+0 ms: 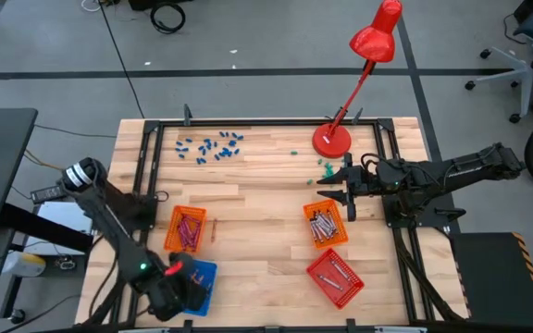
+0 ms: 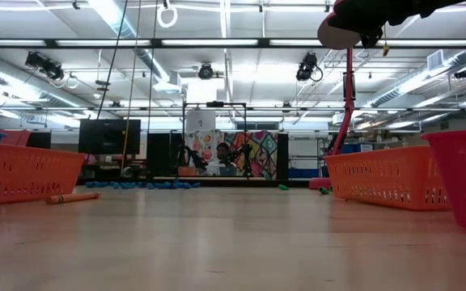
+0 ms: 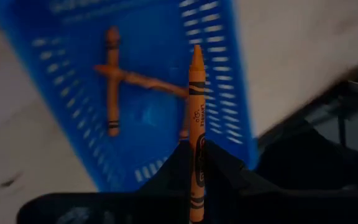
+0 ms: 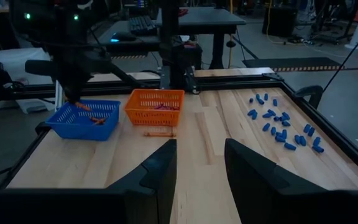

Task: Sort crayons
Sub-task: Put the orange crayon into the blue bin

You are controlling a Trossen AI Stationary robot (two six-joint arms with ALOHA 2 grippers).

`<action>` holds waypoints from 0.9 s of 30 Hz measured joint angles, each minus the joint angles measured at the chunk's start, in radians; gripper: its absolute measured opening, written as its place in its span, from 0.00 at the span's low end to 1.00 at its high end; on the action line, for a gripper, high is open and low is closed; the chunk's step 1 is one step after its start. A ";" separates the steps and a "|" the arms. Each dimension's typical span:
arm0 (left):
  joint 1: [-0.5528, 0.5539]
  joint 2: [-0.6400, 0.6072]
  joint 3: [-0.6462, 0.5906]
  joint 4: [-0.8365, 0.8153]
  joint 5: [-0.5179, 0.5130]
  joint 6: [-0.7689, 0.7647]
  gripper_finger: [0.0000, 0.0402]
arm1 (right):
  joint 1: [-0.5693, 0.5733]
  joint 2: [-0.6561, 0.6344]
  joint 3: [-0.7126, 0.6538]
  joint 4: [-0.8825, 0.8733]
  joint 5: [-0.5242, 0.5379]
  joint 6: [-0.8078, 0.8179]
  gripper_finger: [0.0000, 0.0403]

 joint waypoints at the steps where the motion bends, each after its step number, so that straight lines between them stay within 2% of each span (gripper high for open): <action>1: -0.012 0.010 0.000 -0.009 0.000 -0.033 0.09 | 0.000 0.000 0.000 0.000 0.000 0.000 0.35; 7: -0.027 0.075 0.000 -0.019 0.014 -0.097 0.12 | 0.000 0.000 0.000 0.000 0.000 0.000 0.35; 16: 0.012 0.081 0.000 -0.028 0.062 -0.041 0.27 | 0.000 0.000 0.000 0.000 0.000 0.003 0.35; 27: 0.108 0.025 0.002 -0.018 -0.001 0.139 0.26 | 0.000 0.000 0.000 0.000 0.000 0.003 0.35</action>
